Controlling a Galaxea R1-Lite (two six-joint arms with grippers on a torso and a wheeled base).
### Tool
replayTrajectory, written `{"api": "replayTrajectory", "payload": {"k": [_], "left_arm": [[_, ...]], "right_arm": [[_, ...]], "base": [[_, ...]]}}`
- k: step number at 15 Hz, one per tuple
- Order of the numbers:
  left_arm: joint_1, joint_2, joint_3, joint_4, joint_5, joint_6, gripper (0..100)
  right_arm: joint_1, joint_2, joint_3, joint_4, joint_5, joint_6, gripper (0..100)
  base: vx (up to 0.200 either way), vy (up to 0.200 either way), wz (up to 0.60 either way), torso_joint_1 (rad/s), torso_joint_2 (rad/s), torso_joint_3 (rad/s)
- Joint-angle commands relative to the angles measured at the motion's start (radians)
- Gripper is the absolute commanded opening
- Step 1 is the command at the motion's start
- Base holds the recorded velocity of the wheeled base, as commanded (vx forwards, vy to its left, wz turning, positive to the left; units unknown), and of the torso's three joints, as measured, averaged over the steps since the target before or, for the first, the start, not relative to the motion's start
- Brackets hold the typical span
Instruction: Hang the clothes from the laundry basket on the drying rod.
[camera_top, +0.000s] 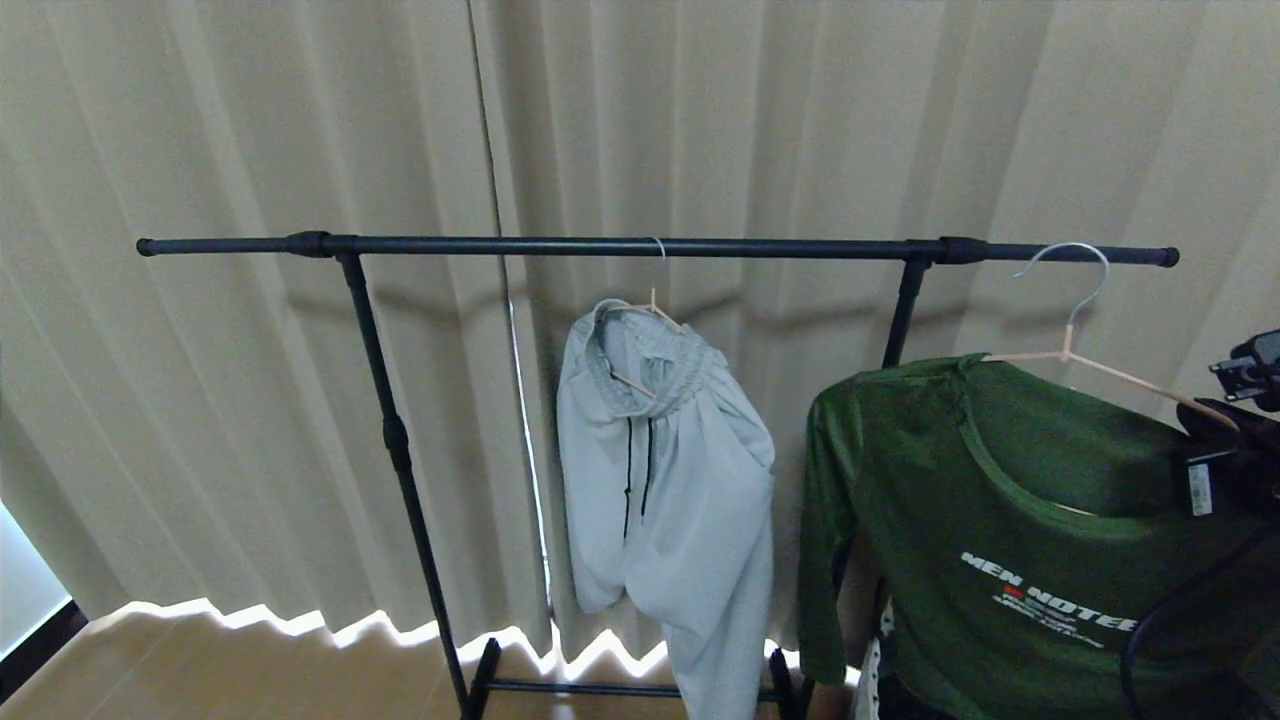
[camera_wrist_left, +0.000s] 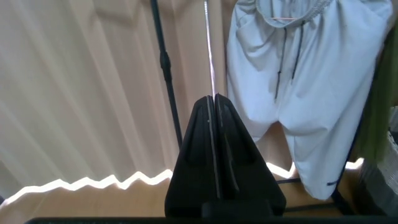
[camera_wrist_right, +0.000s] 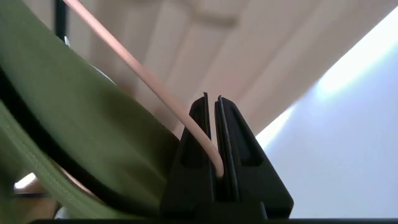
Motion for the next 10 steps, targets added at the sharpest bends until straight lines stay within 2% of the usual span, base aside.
{"api": "replayTrajectory", "payload": {"k": [1,8,9,10], "left_arm": [[0.001,0.003,0.0,-0.001,0.0,0.001,0],[-0.001,0.003,0.0,0.0,-0.001,0.003,0],[-0.001,0.003,0.0,0.0,-0.001,0.003,0],[-0.001,0.003,0.0,0.0,-0.003,-0.005,0]], "right_arm": [[0.057,0.088,-0.059,-0.007,-0.025,0.0,0],[0.106,0.116,-0.1,-0.004,-0.045,0.003,0],[0.106,0.116,-0.1,-0.004,-0.045,0.003,0],[0.115,0.159,-0.137,-0.004,-0.087,0.003,0]], "base": [[0.2,0.0,0.0,0.002,0.0,0.002],[0.2,0.0,0.0,0.007,0.0,0.005],[0.0,0.0,0.0,0.0,0.0,0.0],[0.0,0.0,0.0,0.0,0.0,0.0]]}}
